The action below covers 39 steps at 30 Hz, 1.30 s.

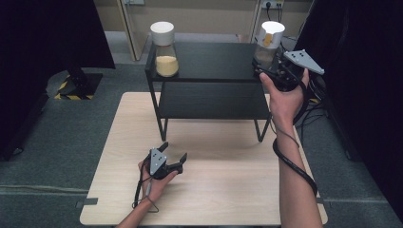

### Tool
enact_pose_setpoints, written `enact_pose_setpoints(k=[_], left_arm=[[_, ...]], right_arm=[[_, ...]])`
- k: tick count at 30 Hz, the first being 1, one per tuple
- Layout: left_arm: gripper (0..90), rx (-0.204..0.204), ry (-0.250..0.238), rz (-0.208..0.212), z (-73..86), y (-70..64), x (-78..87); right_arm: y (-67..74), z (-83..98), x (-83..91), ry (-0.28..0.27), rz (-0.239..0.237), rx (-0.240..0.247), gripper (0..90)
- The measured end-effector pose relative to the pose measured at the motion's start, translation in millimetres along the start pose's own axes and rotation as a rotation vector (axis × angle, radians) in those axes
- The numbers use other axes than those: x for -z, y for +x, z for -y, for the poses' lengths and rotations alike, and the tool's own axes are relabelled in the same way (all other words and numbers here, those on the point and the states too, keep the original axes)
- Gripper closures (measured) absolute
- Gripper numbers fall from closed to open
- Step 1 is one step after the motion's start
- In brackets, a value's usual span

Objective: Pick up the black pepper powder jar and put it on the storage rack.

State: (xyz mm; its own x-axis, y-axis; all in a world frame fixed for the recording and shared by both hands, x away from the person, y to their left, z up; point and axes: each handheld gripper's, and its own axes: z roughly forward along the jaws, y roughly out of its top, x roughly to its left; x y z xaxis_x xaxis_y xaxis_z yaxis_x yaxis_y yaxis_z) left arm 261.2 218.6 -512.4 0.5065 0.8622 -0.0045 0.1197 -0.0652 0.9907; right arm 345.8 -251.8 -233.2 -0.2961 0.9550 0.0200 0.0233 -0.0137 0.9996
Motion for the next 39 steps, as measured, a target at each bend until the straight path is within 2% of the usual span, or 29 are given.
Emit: enact_pose_setpoints(k=[7,15,22,39], left_arm=[[13.3,-0.001,0.001,-0.001,-0.2,-0.2,0.1],[13.3,0.001,0.001,-0.002,-0.2,0.0,0.2],[13.3,0.009,-0.002,-0.002,0.3,0.4,0.2],[13.3,0.002,0.001,-0.002,-0.1,0.1,0.3]], right_arm=[[1.9,7.3,8.6,-0.005,-0.012,0.004,6.7],[1.4,19.4,20.4,-0.018,-0.032,-0.019,6.7],[3.0,28.8,30.9,-0.013,-0.055,-0.006,6.7],[6.3,47.9,53.4,-0.019,-0.072,0.012,6.7]])
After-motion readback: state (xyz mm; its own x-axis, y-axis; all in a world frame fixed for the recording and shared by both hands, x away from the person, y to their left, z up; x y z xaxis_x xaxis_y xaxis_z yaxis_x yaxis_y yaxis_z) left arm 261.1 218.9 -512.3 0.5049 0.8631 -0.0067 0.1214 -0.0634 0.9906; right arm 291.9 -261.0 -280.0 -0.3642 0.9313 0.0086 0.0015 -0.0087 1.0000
